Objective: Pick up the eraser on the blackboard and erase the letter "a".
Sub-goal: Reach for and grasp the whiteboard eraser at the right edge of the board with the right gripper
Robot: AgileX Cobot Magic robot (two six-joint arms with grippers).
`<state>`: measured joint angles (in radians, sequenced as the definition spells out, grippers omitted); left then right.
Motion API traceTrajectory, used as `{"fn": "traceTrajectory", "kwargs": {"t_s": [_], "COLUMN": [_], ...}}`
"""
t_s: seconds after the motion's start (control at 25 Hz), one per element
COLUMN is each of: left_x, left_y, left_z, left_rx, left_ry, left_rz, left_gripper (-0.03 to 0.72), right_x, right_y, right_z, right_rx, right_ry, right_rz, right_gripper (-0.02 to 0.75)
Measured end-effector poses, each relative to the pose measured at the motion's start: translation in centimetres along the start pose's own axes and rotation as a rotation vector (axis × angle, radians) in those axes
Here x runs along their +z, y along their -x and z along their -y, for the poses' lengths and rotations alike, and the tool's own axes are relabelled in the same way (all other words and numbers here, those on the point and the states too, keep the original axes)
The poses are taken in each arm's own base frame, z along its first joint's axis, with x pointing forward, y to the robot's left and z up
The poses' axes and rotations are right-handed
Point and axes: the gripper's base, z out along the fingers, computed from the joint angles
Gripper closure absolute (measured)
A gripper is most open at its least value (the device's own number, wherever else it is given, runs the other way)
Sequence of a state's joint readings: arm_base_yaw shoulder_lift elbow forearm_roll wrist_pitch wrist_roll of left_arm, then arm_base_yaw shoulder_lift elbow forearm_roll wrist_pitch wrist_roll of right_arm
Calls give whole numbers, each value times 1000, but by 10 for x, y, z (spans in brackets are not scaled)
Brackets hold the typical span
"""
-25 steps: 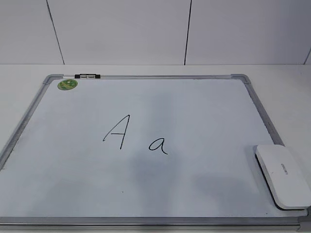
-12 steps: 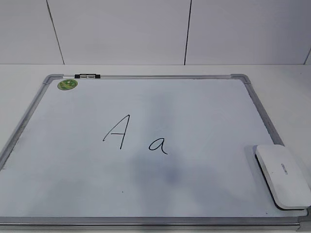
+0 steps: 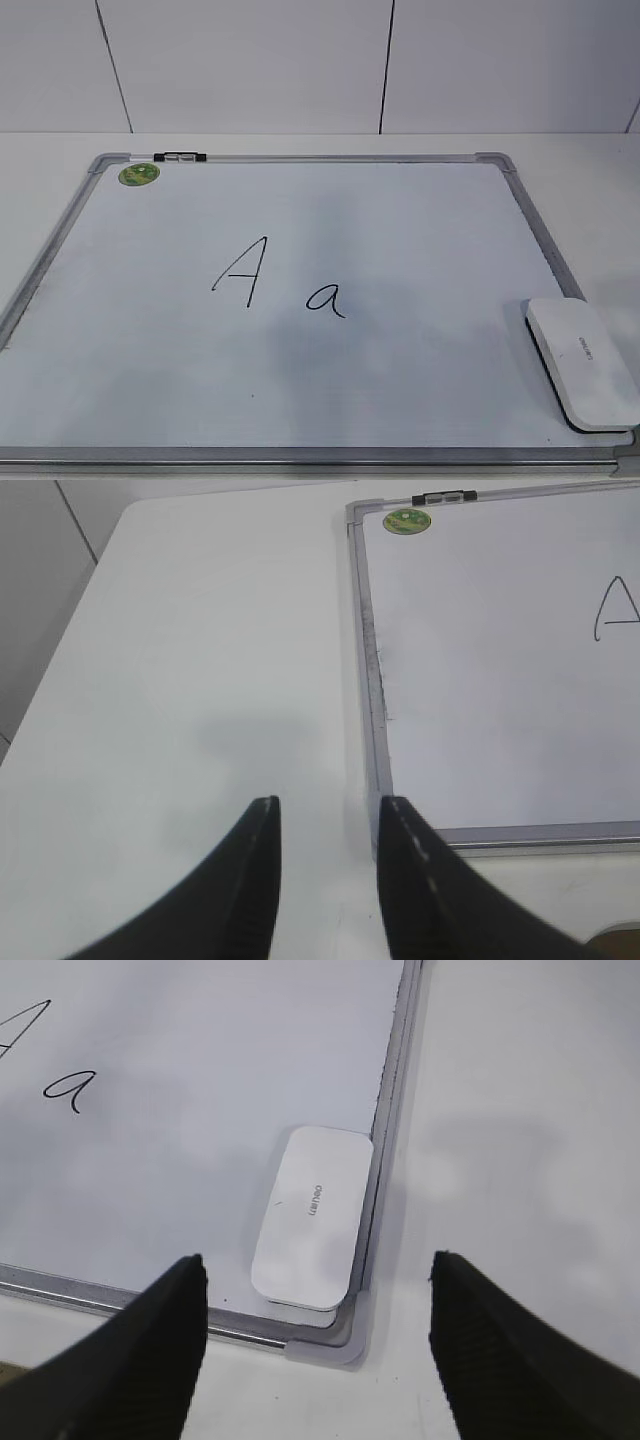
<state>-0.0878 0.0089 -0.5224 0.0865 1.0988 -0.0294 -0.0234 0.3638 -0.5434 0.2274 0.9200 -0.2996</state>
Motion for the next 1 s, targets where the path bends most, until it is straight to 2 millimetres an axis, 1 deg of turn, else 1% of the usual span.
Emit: {"fn": "traceTrajectory", "kwargs": {"t_s": [0.16,0.44,0.84,1.0], "left_x": [0,0,0,0], "left_y": [0,0,0,0], "left_z": [0,0,0,0], "left_rx": [0,0,0,0], "left_ry": [0,0,0,0], "left_rz": [0,0,0,0], "left_gripper": [452,452,452,452], "right_x": [12,22,45,58], "right_y": [5,17,17,17], "right_z": [3,7,7,6], "right_rx": [7,17,73,120], "right_ry": [7,17,83,130], "right_rz": [-48,-103,-247,-327], "right_gripper": [195,195,195,195]}}
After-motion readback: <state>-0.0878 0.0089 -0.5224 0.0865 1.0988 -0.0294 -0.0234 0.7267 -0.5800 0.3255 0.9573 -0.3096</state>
